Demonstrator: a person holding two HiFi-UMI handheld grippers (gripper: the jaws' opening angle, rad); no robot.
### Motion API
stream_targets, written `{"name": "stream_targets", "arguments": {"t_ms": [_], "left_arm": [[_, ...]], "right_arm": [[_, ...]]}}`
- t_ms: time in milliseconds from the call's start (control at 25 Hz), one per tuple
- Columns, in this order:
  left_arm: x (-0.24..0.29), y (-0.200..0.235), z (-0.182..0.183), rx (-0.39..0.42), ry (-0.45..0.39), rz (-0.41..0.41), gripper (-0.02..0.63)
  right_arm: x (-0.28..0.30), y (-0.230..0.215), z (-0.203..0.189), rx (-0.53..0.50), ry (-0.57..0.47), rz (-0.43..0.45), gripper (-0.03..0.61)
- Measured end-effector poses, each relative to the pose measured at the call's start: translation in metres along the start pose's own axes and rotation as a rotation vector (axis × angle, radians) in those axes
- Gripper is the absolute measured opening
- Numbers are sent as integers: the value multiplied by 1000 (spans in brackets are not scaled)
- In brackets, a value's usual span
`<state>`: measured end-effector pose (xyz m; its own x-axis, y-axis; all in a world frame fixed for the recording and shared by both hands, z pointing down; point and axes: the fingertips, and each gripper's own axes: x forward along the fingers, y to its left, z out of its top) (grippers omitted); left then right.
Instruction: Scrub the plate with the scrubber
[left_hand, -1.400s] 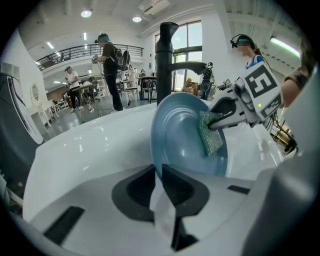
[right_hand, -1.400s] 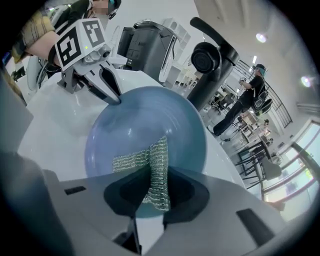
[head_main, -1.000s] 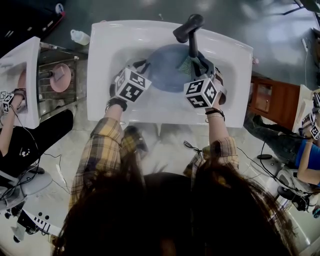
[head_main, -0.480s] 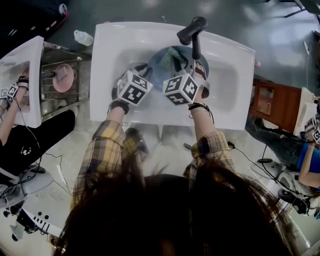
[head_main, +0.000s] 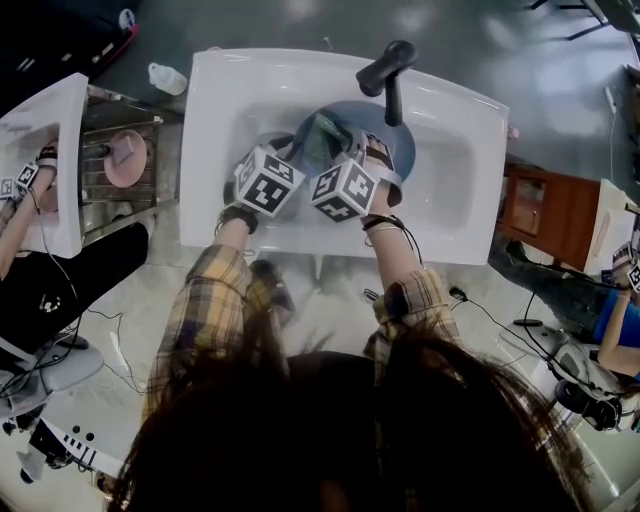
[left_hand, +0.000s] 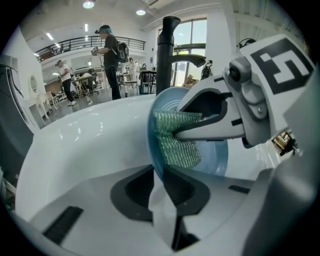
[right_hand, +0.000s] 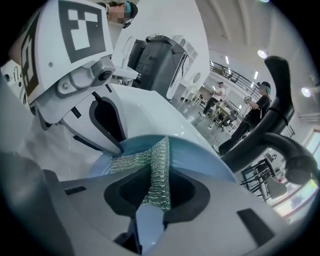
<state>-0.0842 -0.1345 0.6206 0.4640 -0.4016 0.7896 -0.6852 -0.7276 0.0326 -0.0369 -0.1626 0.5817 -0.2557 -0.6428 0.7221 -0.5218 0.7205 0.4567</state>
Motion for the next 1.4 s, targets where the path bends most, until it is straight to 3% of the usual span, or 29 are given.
{"name": "stream_targets", "arguments": {"t_ms": [440,800,1080,1400], "left_arm": [[1,1,-2,-14,21,10,52],[2,1,-1,-19,19,9,52],[1,0,1,-10,12,3,52],[0,-2,2,4,10,-7,54]], "right_arm": [[-9,34,-37,11,88,130,92],[-22,35,-71,13,150,144,94],[-37,11,-94,46,170,81,100],[-56,-35,-110,75,187,-47,100]]}}
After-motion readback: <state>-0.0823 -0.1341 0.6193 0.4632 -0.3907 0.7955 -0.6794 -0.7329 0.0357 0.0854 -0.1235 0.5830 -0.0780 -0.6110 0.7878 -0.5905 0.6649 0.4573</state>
